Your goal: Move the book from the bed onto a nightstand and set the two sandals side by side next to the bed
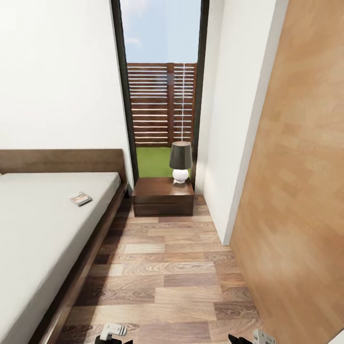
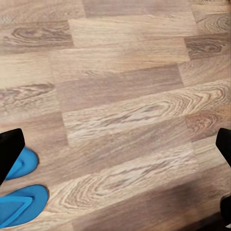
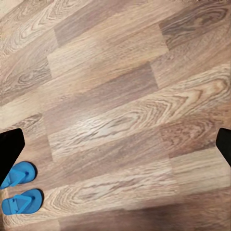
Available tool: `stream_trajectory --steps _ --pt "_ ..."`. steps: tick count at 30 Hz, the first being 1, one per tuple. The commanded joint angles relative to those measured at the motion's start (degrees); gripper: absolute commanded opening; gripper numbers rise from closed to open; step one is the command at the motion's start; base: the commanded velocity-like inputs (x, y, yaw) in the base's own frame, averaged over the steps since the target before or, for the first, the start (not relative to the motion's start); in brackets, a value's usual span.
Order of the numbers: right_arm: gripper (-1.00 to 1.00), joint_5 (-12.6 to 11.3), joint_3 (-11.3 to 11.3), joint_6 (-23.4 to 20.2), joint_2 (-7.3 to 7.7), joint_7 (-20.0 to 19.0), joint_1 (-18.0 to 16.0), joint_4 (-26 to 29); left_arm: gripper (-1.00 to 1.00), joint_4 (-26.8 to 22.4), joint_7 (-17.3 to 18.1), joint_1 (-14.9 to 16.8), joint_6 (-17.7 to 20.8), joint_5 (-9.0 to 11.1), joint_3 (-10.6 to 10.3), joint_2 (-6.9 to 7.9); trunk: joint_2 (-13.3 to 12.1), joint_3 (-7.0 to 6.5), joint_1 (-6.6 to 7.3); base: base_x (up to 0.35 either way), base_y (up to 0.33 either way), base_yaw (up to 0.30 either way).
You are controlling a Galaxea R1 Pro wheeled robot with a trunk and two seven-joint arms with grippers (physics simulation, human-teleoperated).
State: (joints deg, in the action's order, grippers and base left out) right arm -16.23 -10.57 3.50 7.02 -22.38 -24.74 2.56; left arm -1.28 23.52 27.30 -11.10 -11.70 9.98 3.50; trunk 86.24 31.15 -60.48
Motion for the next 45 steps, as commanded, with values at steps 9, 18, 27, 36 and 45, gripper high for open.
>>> stream_trajectory --steps 9,18,27,36,45 --pt "1.00 -0.2 -0.2 0.1 0.01 -0.3 0.0 -0.1 1.00 0.0 0.1 0.0 -0.2 -0.6 0.5 0.01 0.0 -0.78 0.00 0.000 0.000 0.000" --pt "1.00 -0.2 -0.2 0.1 0.01 -0.3 0.0 -0.1 1.00 0.0 0.1 0.0 -0.2 -0.6 0.5 0.01 0.0 -1.61 0.00 0.000 0.000 0.000" --pt "1.00 -0.2 -0.2 0.1 0.01 -0.3 0.0 -0.1 1.00 0.0 0.1 0.0 -0.2 -0.6 0.5 0.01 0.0 -2.44 0.00 0.000 0.000 0.000" --pt "1.00 -0.2 -0.2 0.1 0.01 -0.2 0.0 -0.1 1.00 0.0 0.1 0.0 -0.2 -0.6 0.5 0.01 0.0 -2.95 0.00 0.000 -0.007 0.000" --pt "1.00 -0.2 -0.2 0.1 0.01 0.0 0.0 -0.1 1.00 0.0 0.1 0.0 -0.2 -0.6 0.5 -0.15 0.0 -2.97 0.00 0.000 -0.067 0.000"
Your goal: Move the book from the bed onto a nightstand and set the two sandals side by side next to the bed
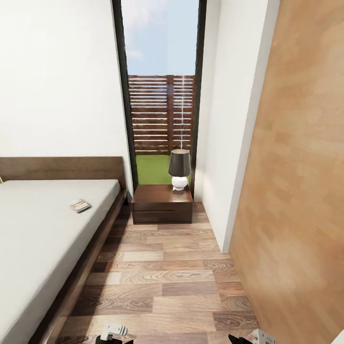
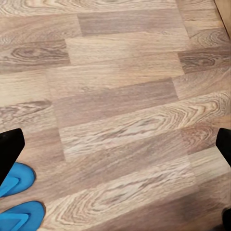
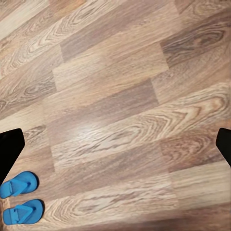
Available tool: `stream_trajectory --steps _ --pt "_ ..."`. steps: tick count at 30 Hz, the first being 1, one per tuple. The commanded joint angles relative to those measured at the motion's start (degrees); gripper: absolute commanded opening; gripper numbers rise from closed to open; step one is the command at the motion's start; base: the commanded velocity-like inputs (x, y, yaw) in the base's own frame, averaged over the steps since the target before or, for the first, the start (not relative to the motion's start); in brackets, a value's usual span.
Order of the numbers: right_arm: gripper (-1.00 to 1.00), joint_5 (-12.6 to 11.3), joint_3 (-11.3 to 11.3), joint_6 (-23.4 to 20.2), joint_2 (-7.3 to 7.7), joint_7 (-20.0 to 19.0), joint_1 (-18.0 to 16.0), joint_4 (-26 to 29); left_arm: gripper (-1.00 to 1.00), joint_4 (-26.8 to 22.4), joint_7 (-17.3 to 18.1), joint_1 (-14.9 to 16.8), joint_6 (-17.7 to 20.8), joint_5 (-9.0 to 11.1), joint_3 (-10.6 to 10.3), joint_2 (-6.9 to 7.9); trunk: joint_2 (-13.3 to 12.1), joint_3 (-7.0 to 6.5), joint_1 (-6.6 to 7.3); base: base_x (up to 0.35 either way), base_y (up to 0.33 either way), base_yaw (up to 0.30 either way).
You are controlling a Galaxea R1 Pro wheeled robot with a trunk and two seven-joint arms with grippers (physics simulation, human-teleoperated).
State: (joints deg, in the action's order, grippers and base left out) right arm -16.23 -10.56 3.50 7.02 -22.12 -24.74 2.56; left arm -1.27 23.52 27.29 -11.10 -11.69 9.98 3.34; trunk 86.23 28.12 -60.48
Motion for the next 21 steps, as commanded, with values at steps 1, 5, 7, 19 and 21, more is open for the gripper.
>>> stream_trajectory --steps 1,5,7,19,21 --pt "1.00 -0.2 -0.2 0.1 0.01 -0.3 0.0 -0.1 1.00 0.0 0.1 0.0 -0.2 -0.6 0.5 0.03 0.0 0.06 0.00 0.000 -0.010 0.000" --pt "1.00 -0.2 -0.2 0.1 0.01 -0.3 0.0 -0.1 1.00 0.0 0.1 0.0 -0.2 -0.6 0.5 0.01 0.0 0.06 0.00 0.003 -0.004 0.000" --pt "1.00 -0.2 -0.2 0.1 0.01 -0.3 0.0 -0.1 1.00 0.0 0.1 0.0 -0.2 -0.6 0.5 0.04 0.0 0.06 0.00 0.085 -0.008 0.000" --pt "1.00 -0.2 -0.2 0.1 0.01 -0.2 0.0 -0.1 1.00 0.0 0.0 0.0 -0.2 -0.5 0.5 0.05 0.0 0.06 0.00 0.275 -0.066 0.000" --pt "1.00 -0.2 -0.2 0.1 0.01 -0.3 0.0 -0.1 1.00 0.0 0.0 0.0 -0.2 -0.5 0.5 0.04 0.0 0.06 0.00 0.306 -0.082 0.000"
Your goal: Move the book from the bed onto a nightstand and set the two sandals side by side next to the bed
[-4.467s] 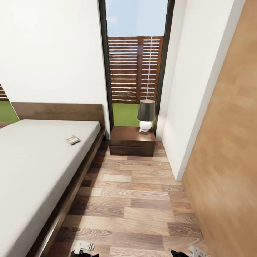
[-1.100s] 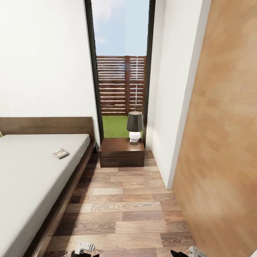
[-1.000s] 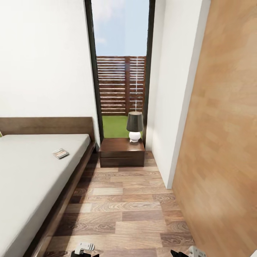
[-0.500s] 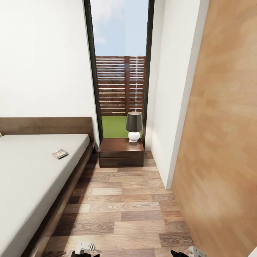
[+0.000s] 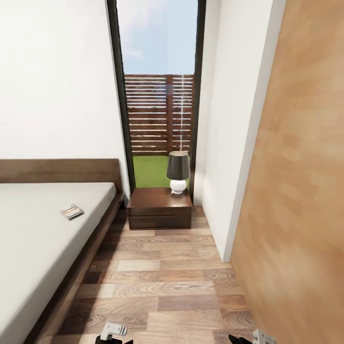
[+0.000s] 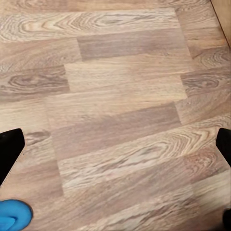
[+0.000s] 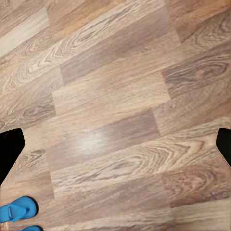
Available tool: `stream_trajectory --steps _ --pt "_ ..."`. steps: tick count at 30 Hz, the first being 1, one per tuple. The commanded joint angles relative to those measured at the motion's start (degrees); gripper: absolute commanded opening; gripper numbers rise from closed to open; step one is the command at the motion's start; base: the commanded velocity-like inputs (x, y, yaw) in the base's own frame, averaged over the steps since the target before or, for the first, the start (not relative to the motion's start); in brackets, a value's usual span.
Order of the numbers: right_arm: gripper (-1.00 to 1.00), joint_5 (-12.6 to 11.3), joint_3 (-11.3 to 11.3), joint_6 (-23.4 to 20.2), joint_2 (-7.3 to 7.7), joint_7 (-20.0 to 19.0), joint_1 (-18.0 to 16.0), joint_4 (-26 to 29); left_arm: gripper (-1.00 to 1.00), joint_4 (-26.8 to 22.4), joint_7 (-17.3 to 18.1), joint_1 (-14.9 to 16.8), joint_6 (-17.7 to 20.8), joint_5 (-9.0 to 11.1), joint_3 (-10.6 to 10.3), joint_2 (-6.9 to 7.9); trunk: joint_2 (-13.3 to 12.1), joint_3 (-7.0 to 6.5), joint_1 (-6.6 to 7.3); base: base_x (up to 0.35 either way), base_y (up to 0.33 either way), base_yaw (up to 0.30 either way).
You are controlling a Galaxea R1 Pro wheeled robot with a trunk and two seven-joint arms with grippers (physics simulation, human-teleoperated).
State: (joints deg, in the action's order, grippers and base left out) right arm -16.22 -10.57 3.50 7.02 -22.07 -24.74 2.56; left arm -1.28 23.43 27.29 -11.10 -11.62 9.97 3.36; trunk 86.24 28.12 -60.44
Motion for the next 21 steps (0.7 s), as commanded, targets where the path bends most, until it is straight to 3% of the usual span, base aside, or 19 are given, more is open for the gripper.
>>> stream_trajectory --steps 1,13,21 --pt "1.00 -0.2 -0.2 0.1 0.01 -0.3 0.0 -0.1 1.00 0.0 0.1 0.0 -0.2 -0.6 0.5 0.01 0.0 0.06 -0.03 0.303 -0.069 0.000" --pt "1.00 -0.2 -0.2 0.1 0.01 -0.3 0.0 -0.1 1.00 0.0 0.1 0.0 -0.2 -0.6 0.5 0.05 0.0 0.06 -0.03 0.119 -0.037 0.000" --pt "1.00 -0.2 -0.2 0.1 0.01 -0.3 0.0 -0.1 1.00 0.0 0.1 0.0 -0.2 -0.5 0.6 0.06 0.0 0.06 -0.03 0.282 -0.041 0.000"
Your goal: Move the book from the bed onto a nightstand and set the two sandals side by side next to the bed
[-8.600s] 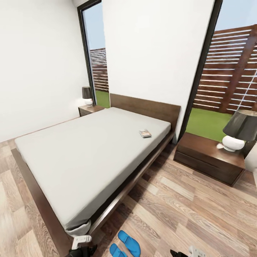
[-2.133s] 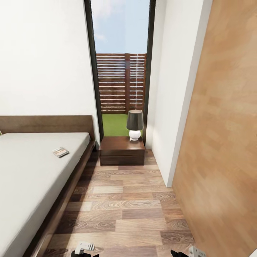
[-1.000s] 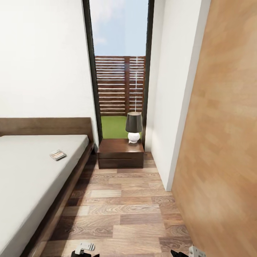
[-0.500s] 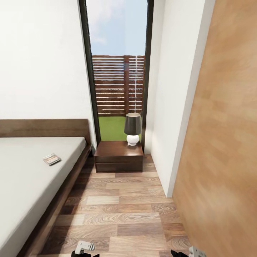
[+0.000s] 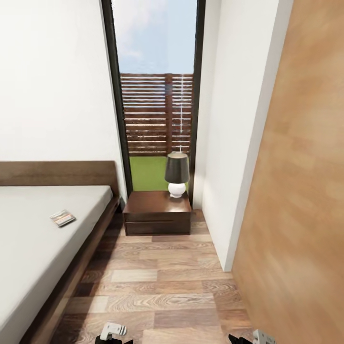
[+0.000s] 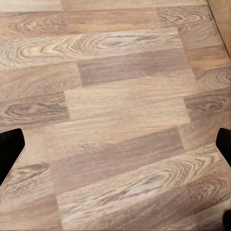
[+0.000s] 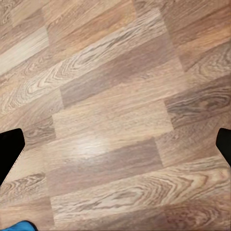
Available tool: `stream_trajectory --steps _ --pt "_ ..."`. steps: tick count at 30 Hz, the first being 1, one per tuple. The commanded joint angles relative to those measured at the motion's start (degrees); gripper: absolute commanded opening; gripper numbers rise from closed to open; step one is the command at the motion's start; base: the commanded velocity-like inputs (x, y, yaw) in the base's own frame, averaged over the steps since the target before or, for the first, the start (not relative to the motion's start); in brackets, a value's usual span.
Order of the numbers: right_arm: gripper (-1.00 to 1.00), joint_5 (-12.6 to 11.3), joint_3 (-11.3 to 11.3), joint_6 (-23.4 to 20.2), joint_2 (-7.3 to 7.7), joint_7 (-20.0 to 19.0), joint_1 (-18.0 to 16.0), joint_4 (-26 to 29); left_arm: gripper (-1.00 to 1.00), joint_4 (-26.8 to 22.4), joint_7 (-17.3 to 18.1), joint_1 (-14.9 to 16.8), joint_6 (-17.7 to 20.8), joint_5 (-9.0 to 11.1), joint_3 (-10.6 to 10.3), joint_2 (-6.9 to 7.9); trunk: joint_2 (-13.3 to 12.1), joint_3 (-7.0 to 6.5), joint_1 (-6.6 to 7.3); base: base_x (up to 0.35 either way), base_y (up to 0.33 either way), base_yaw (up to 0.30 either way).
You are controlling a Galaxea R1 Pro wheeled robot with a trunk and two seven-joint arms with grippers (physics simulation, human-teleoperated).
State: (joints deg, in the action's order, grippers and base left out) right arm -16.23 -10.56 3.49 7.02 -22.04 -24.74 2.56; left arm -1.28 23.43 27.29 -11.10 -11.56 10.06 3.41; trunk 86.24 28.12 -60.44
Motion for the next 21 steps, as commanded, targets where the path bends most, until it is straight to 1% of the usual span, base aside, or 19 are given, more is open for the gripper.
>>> stream_trajectory --steps 1,21 --pt "1.00 -0.2 -0.2 0.1 0.01 -0.3 0.0 -0.1 1.00 0.0 0.1 0.0 -0.2 -0.6 0.5 0.01 0.0 0.06 -0.03 0.312 -0.003 0.000" --pt "1.00 -0.2 -0.2 0.1 0.01 -0.3 0.0 -0.1 1.00 0.0 0.1 0.0 -0.2 -0.6 0.5 0.01 0.0 0.06 -0.03 0.320 0.000 0.000"
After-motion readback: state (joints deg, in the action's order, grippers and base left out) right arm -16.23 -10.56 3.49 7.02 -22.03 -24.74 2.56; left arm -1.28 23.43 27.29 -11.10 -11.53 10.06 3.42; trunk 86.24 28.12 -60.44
